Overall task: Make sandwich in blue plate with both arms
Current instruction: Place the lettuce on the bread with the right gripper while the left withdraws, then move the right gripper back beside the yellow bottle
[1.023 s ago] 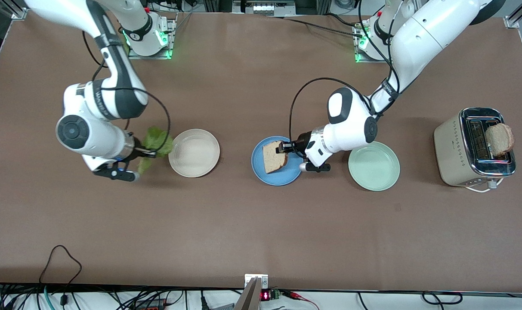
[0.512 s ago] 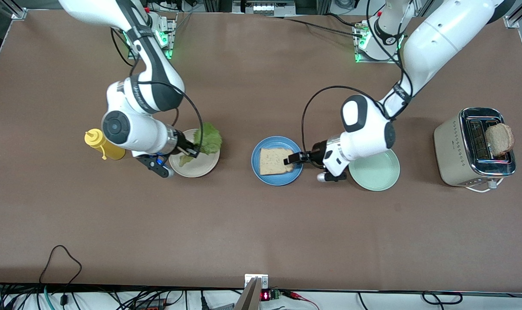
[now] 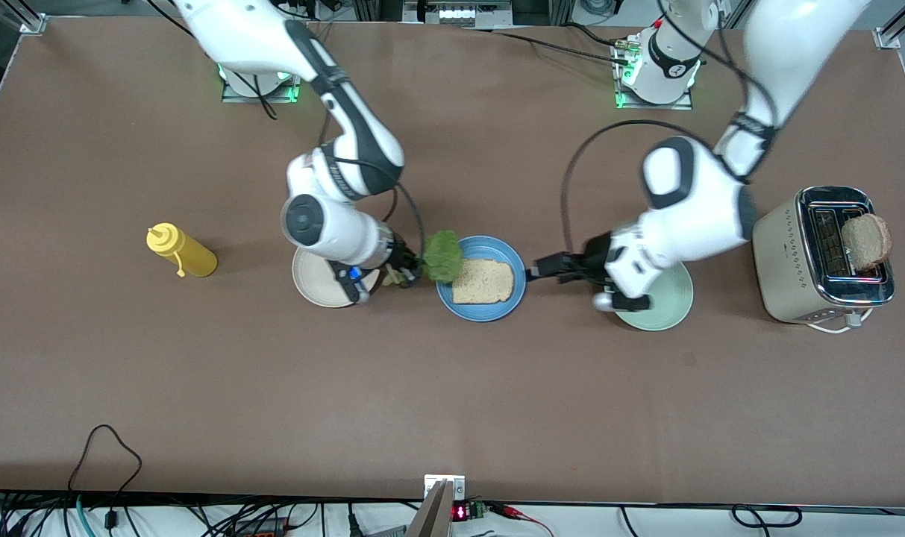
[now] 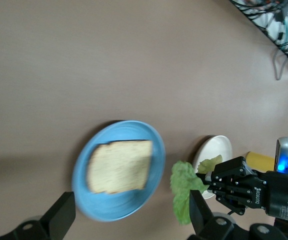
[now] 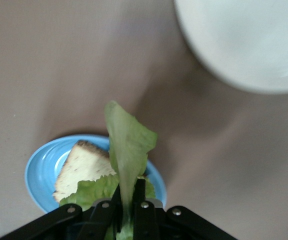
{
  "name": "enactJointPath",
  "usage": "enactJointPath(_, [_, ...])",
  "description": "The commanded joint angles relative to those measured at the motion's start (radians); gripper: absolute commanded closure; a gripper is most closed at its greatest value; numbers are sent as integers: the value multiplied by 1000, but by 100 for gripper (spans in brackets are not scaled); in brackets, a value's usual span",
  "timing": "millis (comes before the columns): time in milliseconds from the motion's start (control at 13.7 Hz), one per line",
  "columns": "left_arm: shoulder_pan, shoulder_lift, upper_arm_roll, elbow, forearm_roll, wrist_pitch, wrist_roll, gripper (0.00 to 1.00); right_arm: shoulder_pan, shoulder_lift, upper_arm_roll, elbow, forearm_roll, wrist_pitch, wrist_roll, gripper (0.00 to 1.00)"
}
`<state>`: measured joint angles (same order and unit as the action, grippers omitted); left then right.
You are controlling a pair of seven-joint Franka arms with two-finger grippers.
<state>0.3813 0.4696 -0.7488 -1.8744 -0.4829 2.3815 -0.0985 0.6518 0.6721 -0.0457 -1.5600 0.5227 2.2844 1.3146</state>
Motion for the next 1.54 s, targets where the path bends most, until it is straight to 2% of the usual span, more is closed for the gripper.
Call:
enactJointPath(0, [131,-20,-7,82,204,-221,36,0,57,101,-10,115,20,52,126,99])
enactJointPath(219, [166,-58,-3,109,431,-255,42,0,95,165,-8,156,22,170,224,95])
enactJointPath(292, [166,-72,-1,115,504,-266,39,0,104,179,-8,162,22,193,241,73])
enactJointPath(366, [166,-81,-1,132,583,-271,37,0,115,185,-8,163,20,202,250,39])
enactJointPath(439, [166,-94,3,150,637,-286,37,0,117,187,-10,163,16,199,246,0])
enactJointPath(585, [86,-147,107,203,655,-350,40,0,114,175,-13,161,-12,188,209,0])
enactJointPath(731, [-89,-167,330,302,639,-462,43,0,91,153,-23,159,-29,140,175,0])
enactJointPath(804, [-143,-189,411,310,638,-479,43,0,65,126,-34,163,-55,60,129,0])
enactJointPath(950, [-188,-248,511,301,592,-488,40,0,11,45,-57,161,-131,-128,-27,0])
enactJointPath(1097, [-299,-302,651,299,563,-562,42,0,-49,-31,-60,159,-161,-294,-188,0])
enactJointPath(1170, [-343,-324,696,297,557,-594,40,0,-84,-64,-60,159,-177,-372,-272,0])
enactJointPath(1243, [-357,-347,707,291,543,-632,34,0,-113,-90,-59,156,-196,-435,-347,0])
enactJointPath(1462, [-354,-439,706,201,535,-653,31,0,-207,-185,-59,147,-288,-612,-599,0])
